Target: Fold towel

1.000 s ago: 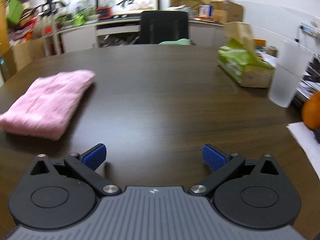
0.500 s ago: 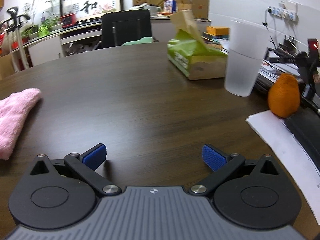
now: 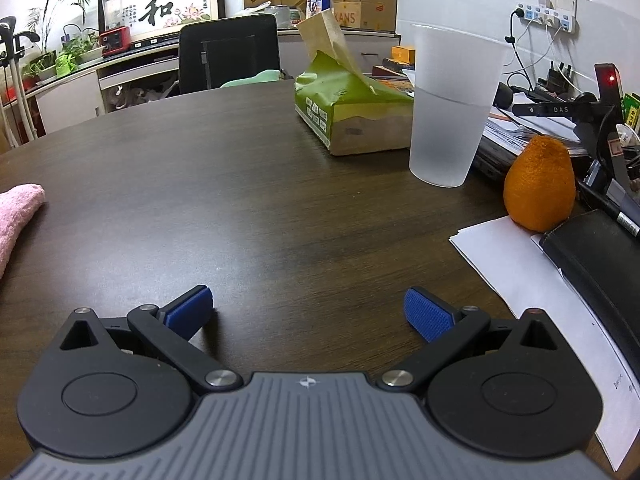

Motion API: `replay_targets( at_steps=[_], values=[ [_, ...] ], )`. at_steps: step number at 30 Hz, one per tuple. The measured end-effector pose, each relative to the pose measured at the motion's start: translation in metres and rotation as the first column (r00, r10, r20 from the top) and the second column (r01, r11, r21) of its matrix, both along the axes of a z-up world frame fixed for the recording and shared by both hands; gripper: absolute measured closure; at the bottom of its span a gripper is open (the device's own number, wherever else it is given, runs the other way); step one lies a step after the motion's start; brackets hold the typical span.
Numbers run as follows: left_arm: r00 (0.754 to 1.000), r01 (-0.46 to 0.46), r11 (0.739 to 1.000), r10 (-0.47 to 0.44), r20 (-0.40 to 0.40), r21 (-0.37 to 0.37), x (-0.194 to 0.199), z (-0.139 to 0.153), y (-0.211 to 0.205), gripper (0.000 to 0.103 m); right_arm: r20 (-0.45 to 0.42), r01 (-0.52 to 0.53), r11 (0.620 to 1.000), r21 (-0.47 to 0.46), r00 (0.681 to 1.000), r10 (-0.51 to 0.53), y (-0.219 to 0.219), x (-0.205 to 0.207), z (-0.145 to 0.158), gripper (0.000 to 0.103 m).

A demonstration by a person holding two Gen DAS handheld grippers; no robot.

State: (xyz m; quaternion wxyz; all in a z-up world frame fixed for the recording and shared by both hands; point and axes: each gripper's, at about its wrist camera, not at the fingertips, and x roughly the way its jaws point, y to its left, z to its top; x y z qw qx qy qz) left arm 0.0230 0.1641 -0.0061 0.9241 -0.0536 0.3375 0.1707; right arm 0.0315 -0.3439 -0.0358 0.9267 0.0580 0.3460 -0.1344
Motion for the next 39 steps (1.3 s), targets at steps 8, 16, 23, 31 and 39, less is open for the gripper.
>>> replay_targets(
  at_steps=[8, 16, 23, 31, 39],
  values=[
    [1.000, 0.000, 1.000, 0.000, 0.000, 0.000, 0.000, 0.000, 0.000, 0.000, -0.001, -0.001, 1.000, 0.000, 1.000, 0.001, 0.001, -0.001, 0.001, 0.000],
    [1.000, 0.005, 1.000, -0.005, 0.000, -0.001, 0.001, -0.001, 0.002, 0.000, -0.001, -0.001, 1.000, 0.001, 1.000, 0.001, 0.001, -0.001, 0.001, 0.000],
    [1.000, -0.001, 1.000, 0.001, 0.001, -0.001, 0.001, -0.002, 0.006, 0.000, -0.001, -0.001, 1.000, 0.001, 1.000, 0.001, 0.000, -0.001, 0.001, 0.000],
    [1.000, 0.007, 1.000, -0.007, 0.001, 0.000, -0.002, -0.001, 0.016, 0.000, -0.001, -0.001, 1.000, 0.000, 1.000, 0.001, 0.000, -0.001, 0.001, 0.000],
    [1.000, 0.020, 1.000, -0.020, 0.000, 0.000, -0.004, -0.001, 0.018, 0.000, -0.001, -0.001, 1.000, 0.000, 1.000, 0.001, 0.000, -0.001, 0.001, 0.000]
  ],
)
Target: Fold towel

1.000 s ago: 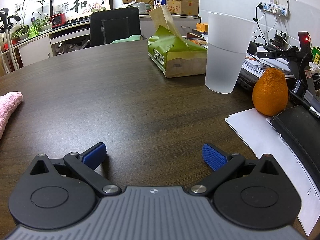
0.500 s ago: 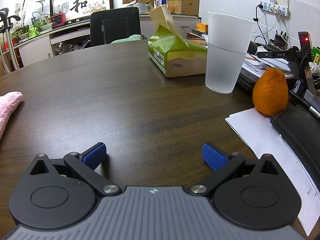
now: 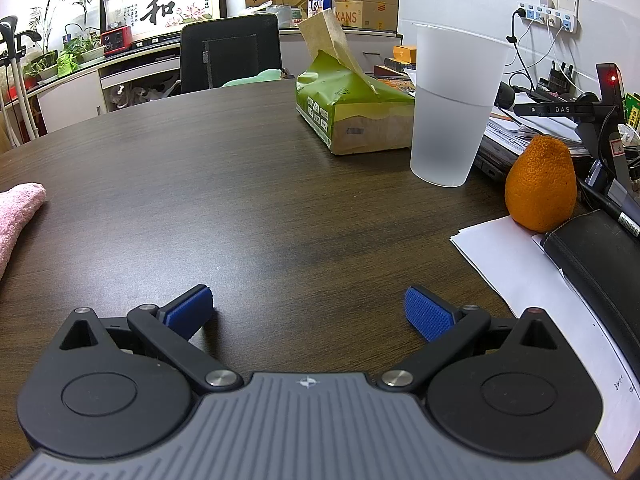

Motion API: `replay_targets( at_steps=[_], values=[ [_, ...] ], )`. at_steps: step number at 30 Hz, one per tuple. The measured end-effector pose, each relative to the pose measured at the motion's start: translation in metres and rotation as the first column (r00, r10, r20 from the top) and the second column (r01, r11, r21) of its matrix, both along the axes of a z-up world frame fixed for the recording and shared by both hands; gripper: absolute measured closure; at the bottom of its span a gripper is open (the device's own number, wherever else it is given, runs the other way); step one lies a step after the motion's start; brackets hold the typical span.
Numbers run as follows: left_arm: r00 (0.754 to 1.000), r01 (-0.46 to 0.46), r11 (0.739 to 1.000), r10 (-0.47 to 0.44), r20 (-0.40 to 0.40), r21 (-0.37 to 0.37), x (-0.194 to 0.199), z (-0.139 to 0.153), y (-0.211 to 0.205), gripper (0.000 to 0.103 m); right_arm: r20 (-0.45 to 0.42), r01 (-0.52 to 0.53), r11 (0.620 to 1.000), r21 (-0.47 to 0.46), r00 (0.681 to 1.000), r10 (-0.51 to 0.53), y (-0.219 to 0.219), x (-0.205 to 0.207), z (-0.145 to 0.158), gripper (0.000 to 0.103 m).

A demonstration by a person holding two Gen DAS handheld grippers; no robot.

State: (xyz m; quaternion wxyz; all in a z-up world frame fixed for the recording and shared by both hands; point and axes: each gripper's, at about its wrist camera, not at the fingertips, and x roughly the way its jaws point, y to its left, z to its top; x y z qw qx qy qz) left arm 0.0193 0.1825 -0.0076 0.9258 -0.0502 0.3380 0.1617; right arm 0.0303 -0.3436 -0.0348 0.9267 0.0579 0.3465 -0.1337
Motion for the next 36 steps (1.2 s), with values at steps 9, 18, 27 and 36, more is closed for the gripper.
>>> replay_targets(
  at_steps=[9, 18, 27, 36],
  values=[
    [1.000, -0.002, 1.000, 0.002, 0.000, 0.000, -0.0014, -0.0008, -0.0012, 0.000, 0.000, 0.000, 1.000, 0.000, 1.000, 0.000, -0.0001, 0.0001, 0.0000, 0.000],
    [1.000, -0.005, 1.000, 0.005, -0.001, 0.000, -0.0005, 0.0000, 0.0000, 0.000, 0.000, 0.000, 1.000, 0.000, 1.000, 0.000, 0.0000, 0.0000, -0.0001, 0.000],
    [1.000, -0.005, 1.000, 0.005, -0.001, 0.000, 0.0003, 0.0005, 0.0001, 0.000, 0.000, 0.000, 1.000, 0.000, 1.000, 0.000, 0.0000, 0.0000, -0.0001, 0.000],
    [1.000, -0.005, 1.000, 0.005, -0.001, 0.000, 0.0004, 0.0006, 0.0004, 0.000, 0.000, 0.000, 1.000, 0.000, 1.000, 0.000, 0.0000, 0.0000, -0.0001, 0.000]
  ],
)
